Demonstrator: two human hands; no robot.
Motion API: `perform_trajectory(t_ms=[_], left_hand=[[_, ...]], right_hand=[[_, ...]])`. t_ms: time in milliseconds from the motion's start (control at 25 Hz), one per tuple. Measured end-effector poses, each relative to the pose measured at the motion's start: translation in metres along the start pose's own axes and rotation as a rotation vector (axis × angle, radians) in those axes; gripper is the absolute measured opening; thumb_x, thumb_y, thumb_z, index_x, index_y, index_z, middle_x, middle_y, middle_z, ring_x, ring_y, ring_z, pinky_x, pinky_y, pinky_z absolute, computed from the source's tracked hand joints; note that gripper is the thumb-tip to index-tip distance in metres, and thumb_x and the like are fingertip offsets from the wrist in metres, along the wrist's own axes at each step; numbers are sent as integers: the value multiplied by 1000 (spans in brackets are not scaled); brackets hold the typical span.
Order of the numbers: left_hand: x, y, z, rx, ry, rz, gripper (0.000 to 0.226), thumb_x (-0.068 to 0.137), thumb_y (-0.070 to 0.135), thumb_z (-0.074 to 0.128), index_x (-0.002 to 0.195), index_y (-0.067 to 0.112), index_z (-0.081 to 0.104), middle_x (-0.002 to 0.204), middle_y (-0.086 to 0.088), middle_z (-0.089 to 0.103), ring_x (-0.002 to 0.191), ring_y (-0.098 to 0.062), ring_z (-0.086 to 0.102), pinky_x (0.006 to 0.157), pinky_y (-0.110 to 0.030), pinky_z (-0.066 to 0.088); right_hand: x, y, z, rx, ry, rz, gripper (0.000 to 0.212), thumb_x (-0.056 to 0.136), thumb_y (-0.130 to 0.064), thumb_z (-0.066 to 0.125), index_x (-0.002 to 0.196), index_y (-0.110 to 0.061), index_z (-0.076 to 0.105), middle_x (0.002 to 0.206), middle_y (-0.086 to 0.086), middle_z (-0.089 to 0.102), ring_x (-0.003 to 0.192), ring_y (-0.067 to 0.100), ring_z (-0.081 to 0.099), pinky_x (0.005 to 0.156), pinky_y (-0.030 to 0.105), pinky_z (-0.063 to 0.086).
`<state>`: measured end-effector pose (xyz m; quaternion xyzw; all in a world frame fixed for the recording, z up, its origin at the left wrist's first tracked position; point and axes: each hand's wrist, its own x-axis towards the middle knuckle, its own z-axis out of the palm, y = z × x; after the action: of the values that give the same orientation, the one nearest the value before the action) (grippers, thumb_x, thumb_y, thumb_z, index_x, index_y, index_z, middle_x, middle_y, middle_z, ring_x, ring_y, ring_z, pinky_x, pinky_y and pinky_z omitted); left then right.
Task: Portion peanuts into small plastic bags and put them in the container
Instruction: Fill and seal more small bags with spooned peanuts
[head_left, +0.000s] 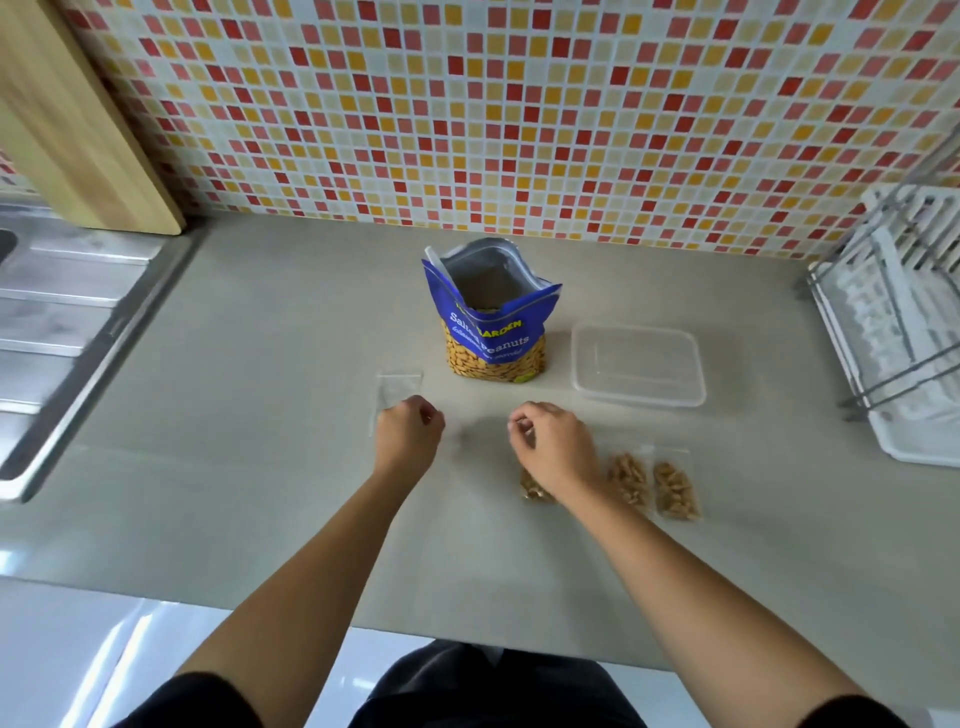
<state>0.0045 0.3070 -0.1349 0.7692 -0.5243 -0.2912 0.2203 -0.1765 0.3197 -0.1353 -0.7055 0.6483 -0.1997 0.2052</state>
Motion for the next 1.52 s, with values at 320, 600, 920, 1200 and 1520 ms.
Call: perform_trajectory(t_ms=[320, 600, 920, 1200, 1520], left_hand=[[73, -49, -33, 287, -31, 187, 42, 91, 12, 49, 133, 8, 49, 140, -14, 46, 123, -36, 44, 101, -37, 36], [94, -52, -40, 427, -227, 223, 48, 87, 13, 52, 134, 17, 48, 128, -13, 51, 120, -35, 41, 96, -41, 39], [66, -44, -63, -611, -443, -186, 18, 86, -6, 56, 79, 9, 60, 80, -7, 57, 70, -18, 58, 64, -22, 55], [34, -43, -73, -793, -578, -193, 13, 89, 8, 57, 100, 8, 64, 89, -3, 69, 75, -11, 64, 77, -22, 51], [27, -26, -79, -1116, -594, -191, 21, 95, 4, 45, 102, 4, 64, 84, -4, 74, 75, -12, 72, 66, -18, 57]], right_hand=[[-4, -46, 84, -172, -235, 13, 76, 86, -51, 22, 145, -4, 21, 157, 14, 14, 146, 26, 12, 117, 40, 14], [-10, -47, 96, -205, -230, 38, 91, 73, -59, -1, 149, -9, 3, 159, 6, -4, 147, 20, -6, 111, 31, -10], [-1, -60, 85, 206, -70, 217, 80, 83, -68, 37, 135, -8, 44, 146, 9, 40, 137, 20, 32, 113, 32, 23], [2, -79, 66, 827, 187, 355, 9, 83, -21, 69, 85, -17, 61, 72, -6, 63, 59, -7, 55, 62, 9, 43], [6, -71, 41, 878, 239, 325, 12, 83, -13, 68, 77, -22, 63, 71, -4, 68, 63, 2, 63, 70, 21, 50]])
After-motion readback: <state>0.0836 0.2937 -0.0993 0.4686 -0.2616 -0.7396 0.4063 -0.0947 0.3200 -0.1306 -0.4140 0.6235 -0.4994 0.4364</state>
